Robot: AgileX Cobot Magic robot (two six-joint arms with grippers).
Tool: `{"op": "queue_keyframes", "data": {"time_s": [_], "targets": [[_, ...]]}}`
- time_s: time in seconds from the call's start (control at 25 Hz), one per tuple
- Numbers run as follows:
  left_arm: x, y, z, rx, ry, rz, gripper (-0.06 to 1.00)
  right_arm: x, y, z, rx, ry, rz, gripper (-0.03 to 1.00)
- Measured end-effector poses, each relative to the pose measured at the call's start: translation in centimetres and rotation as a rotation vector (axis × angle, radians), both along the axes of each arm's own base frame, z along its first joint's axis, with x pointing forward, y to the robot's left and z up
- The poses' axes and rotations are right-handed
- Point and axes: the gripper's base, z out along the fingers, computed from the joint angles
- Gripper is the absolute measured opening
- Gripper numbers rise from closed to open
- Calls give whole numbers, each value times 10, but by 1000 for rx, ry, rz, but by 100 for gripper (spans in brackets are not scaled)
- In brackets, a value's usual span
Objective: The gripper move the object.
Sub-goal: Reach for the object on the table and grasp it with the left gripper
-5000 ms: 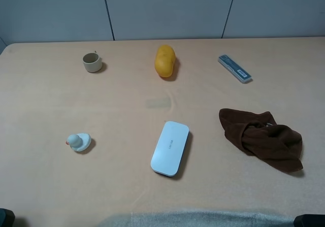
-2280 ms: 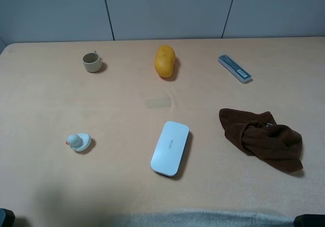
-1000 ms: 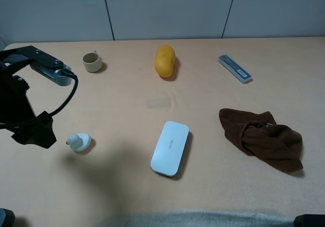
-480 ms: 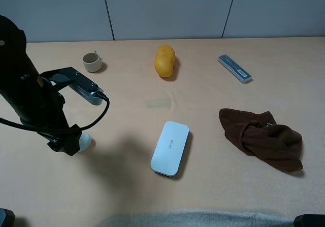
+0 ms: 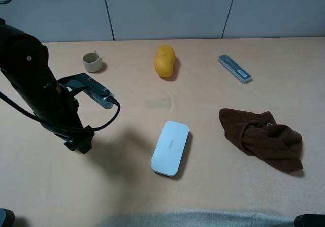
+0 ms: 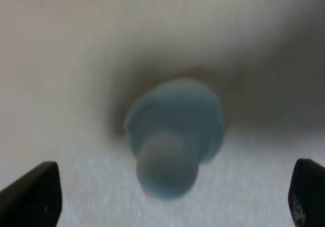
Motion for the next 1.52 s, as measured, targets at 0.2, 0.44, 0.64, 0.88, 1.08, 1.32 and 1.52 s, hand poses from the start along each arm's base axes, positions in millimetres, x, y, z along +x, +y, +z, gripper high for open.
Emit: {"op": "queue_keyframes", "data": {"time_s": [0.2, 0.44, 0.64, 0.88, 1.08, 1.32, 1.52], "targets": [[3, -2, -15, 11, 18, -8, 87, 0, 0, 0, 0, 0, 0, 69], [5, -3, -22, 9, 12, -12, 87, 0, 0, 0, 0, 0, 0, 69], [7, -4, -31, 11, 16, -12, 87, 0, 0, 0, 0, 0, 0, 69], [7, -4, -34, 17, 23, -26, 86, 0, 0, 0, 0, 0, 0, 69], [7, -4, -34, 17, 23, -27, 81, 0, 0, 0, 0, 0, 0, 69], [7, -4, -34, 17, 23, -28, 74, 0, 0, 0, 0, 0, 0, 69], [7, -4, -34, 17, 23, -28, 55, 0, 0, 0, 0, 0, 0, 69]]}}
